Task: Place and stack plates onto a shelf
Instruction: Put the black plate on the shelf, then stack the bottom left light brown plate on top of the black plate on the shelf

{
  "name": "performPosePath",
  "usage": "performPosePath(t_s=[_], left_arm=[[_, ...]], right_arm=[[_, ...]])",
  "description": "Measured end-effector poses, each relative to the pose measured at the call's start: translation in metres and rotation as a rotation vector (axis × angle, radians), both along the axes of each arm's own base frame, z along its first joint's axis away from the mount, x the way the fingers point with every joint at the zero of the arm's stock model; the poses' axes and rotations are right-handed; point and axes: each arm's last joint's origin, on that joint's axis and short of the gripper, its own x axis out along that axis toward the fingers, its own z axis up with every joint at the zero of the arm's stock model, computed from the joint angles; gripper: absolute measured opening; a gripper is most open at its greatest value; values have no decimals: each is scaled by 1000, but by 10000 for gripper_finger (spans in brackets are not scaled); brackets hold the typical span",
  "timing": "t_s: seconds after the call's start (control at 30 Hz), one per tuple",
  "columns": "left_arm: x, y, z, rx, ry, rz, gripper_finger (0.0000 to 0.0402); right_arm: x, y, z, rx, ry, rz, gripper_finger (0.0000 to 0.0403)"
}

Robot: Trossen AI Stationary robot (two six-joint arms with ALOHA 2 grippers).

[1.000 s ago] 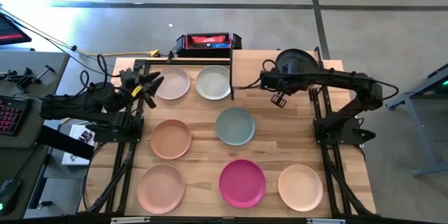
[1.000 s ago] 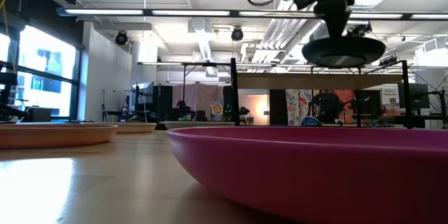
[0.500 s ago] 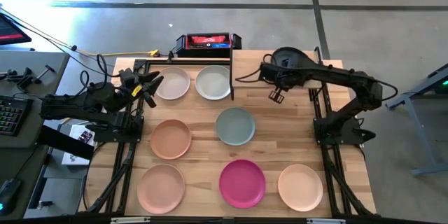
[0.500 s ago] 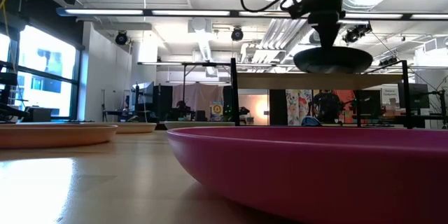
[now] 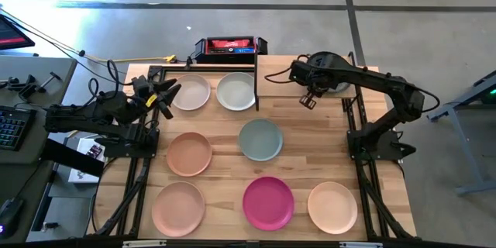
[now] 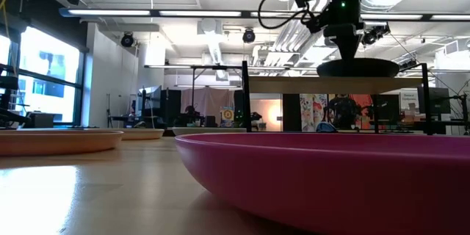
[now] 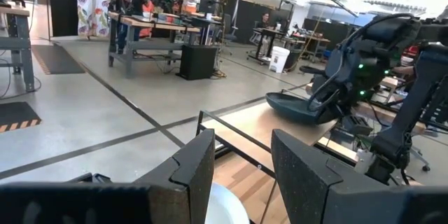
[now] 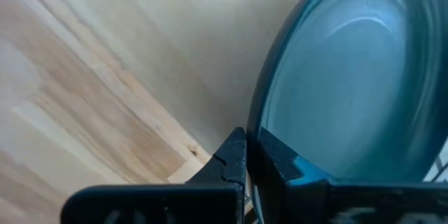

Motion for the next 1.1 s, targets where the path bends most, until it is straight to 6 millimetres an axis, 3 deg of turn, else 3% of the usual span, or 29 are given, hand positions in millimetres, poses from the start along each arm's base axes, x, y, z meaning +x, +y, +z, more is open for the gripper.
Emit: performPosePath(t_s=[0.6,1.1], left_arm=[[-1,1,0,-1,-2,34,131],[-1,1,0,0,-1,34,131]], right_arm=[[-3,-4,-2,59,-15,-31,3],[-3,-4,-1,64,-17,-29,84]])
